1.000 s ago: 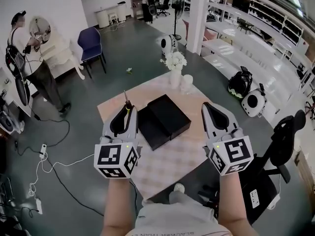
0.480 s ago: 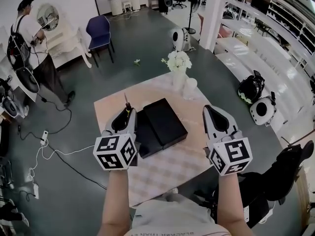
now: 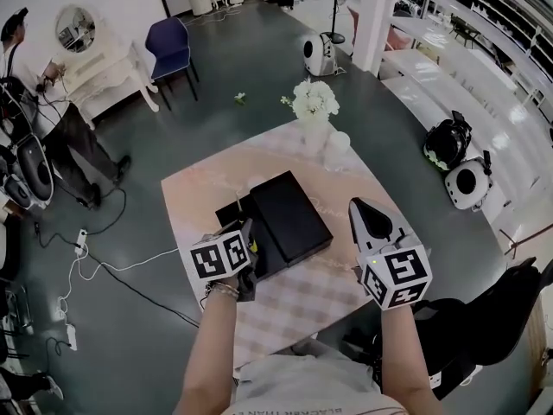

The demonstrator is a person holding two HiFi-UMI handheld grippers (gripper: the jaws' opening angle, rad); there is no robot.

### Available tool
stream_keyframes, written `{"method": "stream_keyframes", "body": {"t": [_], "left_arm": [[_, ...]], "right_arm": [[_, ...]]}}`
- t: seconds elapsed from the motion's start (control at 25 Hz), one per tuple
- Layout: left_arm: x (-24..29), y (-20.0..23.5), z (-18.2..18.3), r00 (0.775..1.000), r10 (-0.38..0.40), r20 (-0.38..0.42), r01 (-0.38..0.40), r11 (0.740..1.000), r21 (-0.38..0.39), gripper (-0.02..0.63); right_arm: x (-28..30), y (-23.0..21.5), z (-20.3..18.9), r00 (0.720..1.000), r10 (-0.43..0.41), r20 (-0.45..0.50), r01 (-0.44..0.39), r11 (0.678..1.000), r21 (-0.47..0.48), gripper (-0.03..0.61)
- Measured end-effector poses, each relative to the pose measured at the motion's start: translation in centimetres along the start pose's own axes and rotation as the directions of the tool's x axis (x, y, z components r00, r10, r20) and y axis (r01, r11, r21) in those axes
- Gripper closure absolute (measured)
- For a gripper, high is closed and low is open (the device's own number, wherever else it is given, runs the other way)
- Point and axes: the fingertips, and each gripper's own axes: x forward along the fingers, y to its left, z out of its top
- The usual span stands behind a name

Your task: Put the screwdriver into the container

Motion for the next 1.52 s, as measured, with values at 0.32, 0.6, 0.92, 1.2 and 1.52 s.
{"method": "stream_keyframes", "body": {"t": [0.32, 0.6, 0.92, 1.2, 1.52], "left_arm": [[5.4, 2.7, -6.1, 0.962, 0.022, -0.271, -0.065, 0.987, -0.148, 0.531], [8.1, 4.6, -9.5, 0.9, 0.03, -0.435, -0.151, 0.957, -0.246, 0.529], [9.4, 5.6, -12.0, 0.846, 0.06, -0.53, -0.229, 0.938, -0.261, 0.529], [9.8, 4.6, -11.6, 0.874, 0.002, -0.486, -0.207, 0.906, -0.368, 0.45], [8.2, 4.3, -9.5, 0.907, 0.027, -0.419, -0.197, 0.909, -0.368, 0.411]], "right_arm": [[1.0, -0.1, -2.9, 0.998, 0.01, -0.065, -0.008, 0.999, 0.032, 0.574], [1.8, 0.0, -4.1, 0.995, 0.011, -0.103, -0.008, 0.999, 0.036, 0.574], [2.1, 0.0, -4.4, 0.992, -0.006, -0.124, 0.01, 0.999, 0.031, 0.574], [1.7, 0.4, -4.8, 0.991, -0.011, -0.132, 0.016, 0.999, 0.031, 0.574], [1.3, 0.9, -3.5, 0.994, -0.009, -0.105, 0.011, 1.0, 0.018, 0.574]]}}
